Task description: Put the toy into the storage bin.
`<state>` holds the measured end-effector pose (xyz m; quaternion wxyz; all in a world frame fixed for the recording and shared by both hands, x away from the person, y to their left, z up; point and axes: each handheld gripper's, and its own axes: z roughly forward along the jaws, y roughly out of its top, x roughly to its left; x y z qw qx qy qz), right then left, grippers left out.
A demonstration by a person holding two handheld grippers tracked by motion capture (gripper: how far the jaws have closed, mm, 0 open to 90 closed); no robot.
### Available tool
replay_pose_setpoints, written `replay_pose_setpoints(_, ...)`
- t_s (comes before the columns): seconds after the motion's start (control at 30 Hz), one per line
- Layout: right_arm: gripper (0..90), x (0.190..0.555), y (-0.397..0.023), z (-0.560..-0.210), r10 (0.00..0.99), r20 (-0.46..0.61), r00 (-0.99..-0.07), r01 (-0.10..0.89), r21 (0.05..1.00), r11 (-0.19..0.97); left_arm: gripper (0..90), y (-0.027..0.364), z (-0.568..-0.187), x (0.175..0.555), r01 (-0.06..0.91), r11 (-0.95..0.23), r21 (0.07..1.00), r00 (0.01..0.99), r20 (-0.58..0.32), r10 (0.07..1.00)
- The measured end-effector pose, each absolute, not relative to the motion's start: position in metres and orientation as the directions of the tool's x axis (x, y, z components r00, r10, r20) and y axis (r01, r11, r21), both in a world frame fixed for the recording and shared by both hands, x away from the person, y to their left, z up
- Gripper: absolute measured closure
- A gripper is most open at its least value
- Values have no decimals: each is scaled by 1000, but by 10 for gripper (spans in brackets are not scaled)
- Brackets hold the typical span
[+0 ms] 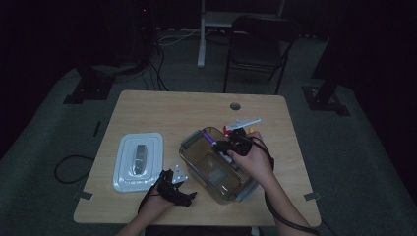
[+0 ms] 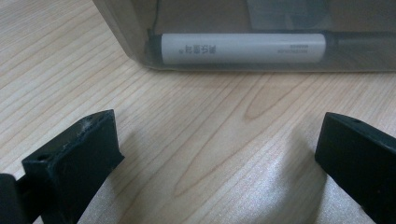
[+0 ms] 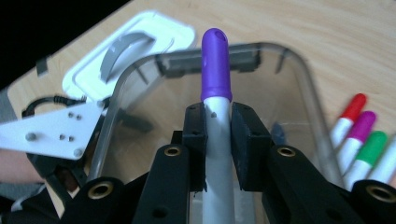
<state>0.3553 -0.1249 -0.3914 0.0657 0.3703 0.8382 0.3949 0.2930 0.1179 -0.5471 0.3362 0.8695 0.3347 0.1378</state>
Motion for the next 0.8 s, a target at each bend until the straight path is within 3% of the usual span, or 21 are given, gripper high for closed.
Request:
replay_pose_setpoints(0.23,767,358,-97,-417,614,199,-764,588,606,536,5,118,-547,293,488,-551,677,738,16,675)
replay_pose_setpoints(0.8,767,364,-66,-458,592,254,-765,638,427,641,5,118,-547,293,488,-551,677,739,16,674)
